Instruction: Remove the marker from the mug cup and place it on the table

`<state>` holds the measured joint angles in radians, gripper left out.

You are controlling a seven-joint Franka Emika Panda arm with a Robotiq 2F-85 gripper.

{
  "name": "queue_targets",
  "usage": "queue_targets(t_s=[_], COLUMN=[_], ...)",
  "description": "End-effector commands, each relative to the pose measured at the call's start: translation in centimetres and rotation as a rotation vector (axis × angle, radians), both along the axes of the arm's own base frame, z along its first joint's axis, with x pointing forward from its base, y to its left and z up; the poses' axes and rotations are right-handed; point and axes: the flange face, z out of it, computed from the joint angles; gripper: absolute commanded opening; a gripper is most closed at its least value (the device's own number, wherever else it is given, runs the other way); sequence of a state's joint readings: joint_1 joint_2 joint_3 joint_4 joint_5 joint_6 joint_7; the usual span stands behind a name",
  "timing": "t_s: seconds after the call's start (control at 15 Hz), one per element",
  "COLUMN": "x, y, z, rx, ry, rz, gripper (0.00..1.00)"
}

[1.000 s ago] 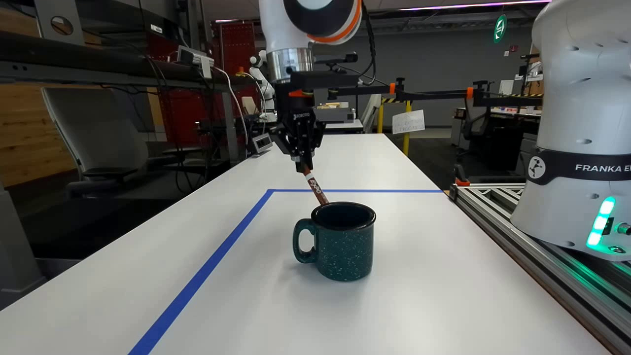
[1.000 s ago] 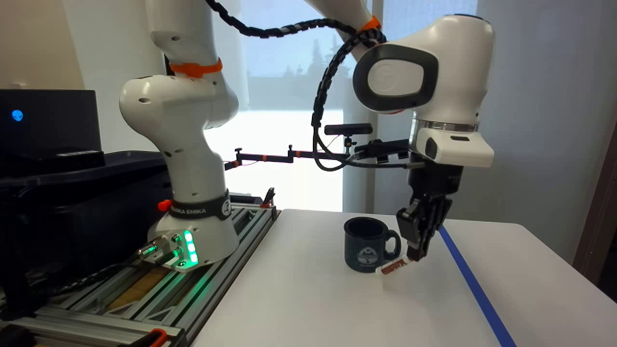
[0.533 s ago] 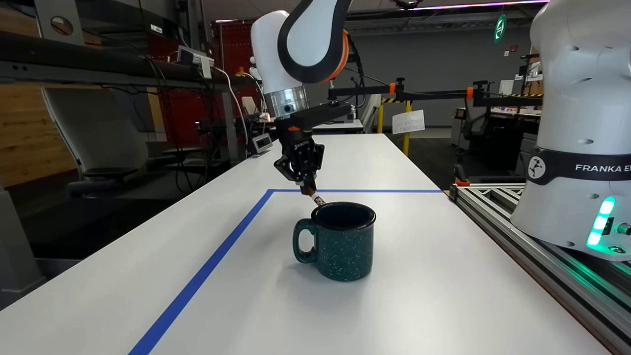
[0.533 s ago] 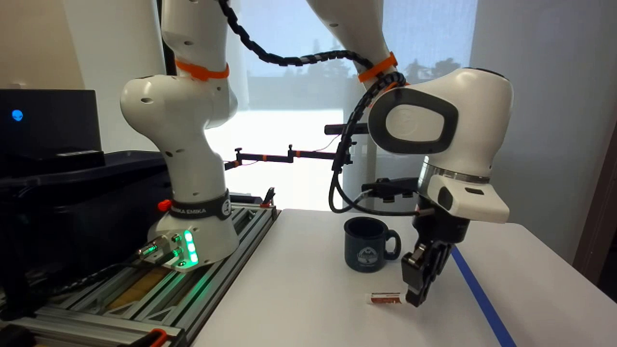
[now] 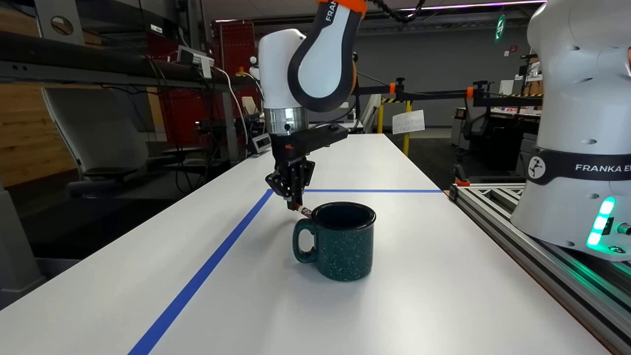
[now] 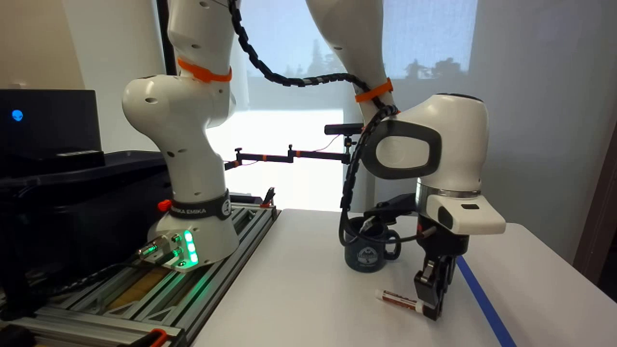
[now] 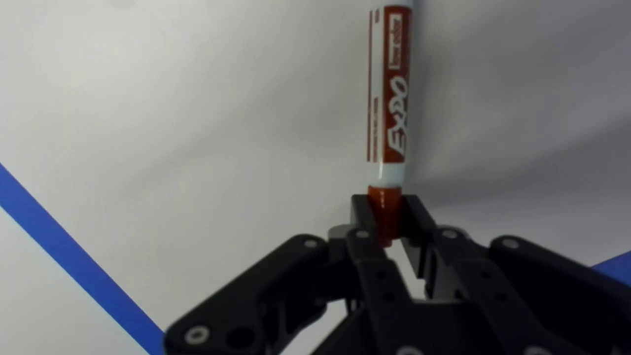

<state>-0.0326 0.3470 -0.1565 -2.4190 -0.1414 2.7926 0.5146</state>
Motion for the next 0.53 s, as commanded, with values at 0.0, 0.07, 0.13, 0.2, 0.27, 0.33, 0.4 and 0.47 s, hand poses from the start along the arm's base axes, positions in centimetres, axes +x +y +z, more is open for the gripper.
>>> queue_targets(t_s=[0.0, 0.07, 0.13, 0.2, 0.27, 0.33, 0.4, 0.47], x=[-1.8, -2.1, -2.4, -2.7, -2.9, -3.1, -3.2, -3.3], y=[0.8, 0.9, 1.1, 1.3, 1.4, 1.5, 1.6, 1.8], z=[-0.7, -0.7, -0.8, -0.8, -0.7, -0.6, -0.4, -0.2], rx=[0.008, 0.008, 0.008, 0.008, 0.007, 0.009, 0.009, 0.012], ry=[-0.084, -0.101, -0.118, -0.130, -0.144, -0.156, -0.164, -0.165], rz=[0.068, 0.087, 0.107, 0.124, 0.140, 0.151, 0.159, 0.170], gripper=[0.05, 0.05, 0.05, 0.05, 0.14, 0.44, 0.45, 0.50])
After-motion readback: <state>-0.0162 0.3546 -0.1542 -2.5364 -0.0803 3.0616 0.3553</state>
